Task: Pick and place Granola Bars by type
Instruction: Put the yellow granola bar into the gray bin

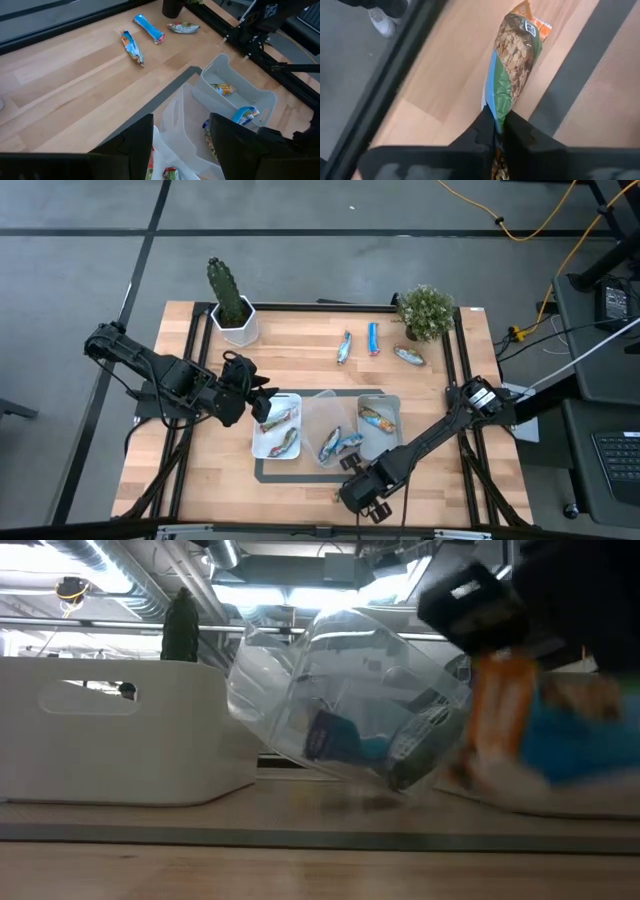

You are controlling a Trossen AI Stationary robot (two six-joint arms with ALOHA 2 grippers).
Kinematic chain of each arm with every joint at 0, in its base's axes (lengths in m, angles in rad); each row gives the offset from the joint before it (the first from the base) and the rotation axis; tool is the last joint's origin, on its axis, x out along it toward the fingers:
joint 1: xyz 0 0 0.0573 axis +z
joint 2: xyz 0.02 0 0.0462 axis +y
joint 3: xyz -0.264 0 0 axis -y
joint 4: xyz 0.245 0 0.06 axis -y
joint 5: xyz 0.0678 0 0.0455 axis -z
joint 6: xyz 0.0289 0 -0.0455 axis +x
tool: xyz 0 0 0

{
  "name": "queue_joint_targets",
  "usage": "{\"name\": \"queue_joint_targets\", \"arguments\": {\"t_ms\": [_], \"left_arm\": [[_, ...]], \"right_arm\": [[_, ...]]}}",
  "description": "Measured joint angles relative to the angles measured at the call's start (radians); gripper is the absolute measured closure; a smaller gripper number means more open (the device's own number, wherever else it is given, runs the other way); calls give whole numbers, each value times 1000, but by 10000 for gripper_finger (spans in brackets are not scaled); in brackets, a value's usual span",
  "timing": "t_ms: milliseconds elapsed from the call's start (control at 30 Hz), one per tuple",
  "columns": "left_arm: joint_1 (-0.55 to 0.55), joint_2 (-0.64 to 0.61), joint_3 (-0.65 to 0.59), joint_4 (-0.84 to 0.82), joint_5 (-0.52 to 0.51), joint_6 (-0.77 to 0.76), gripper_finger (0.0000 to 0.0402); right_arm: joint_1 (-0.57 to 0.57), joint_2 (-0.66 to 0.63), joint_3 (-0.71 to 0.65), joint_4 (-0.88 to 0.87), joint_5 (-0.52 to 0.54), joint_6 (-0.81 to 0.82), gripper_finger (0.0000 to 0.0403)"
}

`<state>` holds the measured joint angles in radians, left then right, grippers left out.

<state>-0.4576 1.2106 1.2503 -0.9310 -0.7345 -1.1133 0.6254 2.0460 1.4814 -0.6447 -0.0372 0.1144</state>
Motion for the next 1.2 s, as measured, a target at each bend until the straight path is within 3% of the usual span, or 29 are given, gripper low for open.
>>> {"name": "queue_joint_targets", "arguments": {"t_ms": [233,367,567,767,933,1067,1200], "left_arm": [[0,0,0,0,0,0,217],[0,0,0,0,0,0,217],[0,0,0,0,26,0,217],[0,0,0,-1,31,28,217],[1,0,0,-14,21,70,217],[4,0,0,-19,17,101,217],[4,0,0,-17,17,131,217]], "right_arm": [[0,0,131,-176,107,-59,387],[0,0,261,-329,204,-76,372],[0,0,532,-628,349,-54,387],[2,-2,863,-941,525,110,380],[27,-187,795,-778,602,243,369],[37,-297,755,-831,686,399,390],[43,-391,734,-914,773,529,384]]}}
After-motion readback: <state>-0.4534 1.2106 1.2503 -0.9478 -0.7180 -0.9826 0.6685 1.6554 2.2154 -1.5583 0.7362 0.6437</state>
